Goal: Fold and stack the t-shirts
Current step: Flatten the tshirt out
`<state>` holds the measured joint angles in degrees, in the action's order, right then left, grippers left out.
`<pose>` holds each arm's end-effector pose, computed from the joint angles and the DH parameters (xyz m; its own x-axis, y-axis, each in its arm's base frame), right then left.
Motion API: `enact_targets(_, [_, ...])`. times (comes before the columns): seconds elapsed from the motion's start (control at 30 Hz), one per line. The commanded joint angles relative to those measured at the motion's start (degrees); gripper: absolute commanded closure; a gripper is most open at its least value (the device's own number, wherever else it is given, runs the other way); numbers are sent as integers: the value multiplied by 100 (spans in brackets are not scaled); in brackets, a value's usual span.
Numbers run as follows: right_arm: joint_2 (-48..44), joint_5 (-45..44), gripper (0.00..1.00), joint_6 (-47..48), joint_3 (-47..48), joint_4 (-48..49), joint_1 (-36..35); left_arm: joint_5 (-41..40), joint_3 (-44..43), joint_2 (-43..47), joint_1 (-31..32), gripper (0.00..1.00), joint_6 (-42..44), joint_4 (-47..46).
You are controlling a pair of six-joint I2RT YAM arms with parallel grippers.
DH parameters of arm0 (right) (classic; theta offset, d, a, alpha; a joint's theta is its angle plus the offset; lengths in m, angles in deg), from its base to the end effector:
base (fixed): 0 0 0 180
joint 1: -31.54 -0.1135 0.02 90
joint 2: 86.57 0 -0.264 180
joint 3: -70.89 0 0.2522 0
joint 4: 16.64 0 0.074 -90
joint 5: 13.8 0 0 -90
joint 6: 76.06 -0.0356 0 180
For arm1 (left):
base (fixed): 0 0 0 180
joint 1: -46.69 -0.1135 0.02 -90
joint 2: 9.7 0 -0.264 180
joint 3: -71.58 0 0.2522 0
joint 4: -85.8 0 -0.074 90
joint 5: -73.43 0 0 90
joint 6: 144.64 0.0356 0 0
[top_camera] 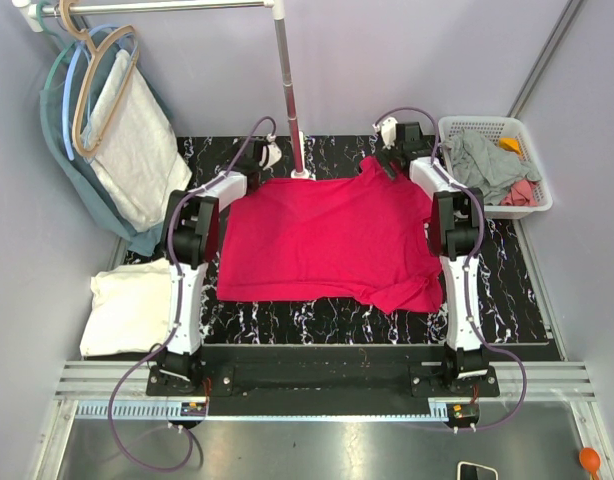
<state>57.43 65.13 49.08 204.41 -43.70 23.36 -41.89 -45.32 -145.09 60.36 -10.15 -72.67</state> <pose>0.5631 0.0740 0.1564 -0.4996 -0.6425 -0.5811 -0.3381 0.7622 -0.5521 0.5171 -0.1101 0.1506 -0.5191 0.7782 -0.3536 0.3632 0.5753 0.7329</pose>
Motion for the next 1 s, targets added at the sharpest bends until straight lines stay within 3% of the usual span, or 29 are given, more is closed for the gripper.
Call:
enact_targets(0.0, [-715, 26, 1, -156, -452, -182, 19, 62, 170, 618, 4, 1, -248, 93])
enact_targets(0.4, [-2648, 219, 0, -253, -2227, -111, -87, -113, 1005, 2024, 232, 1, -459, -12])
enact_targets(0.6, [-3966, 412, 0, -218, -3737, -278, -236, -88, 2355, 3209, 399, 1, -494, 137])
enact_targets(0.77, [-5144, 1484, 1, -130, -4601, -1577, -393, 693, 3508, 4388, 768, 1, -582, 1206])
enact_targets(0.97, [-6339, 1722, 8, 46, -5813, -2922, -1244, 1370, 5020, 5960, 1339, 1, -854, 2035])
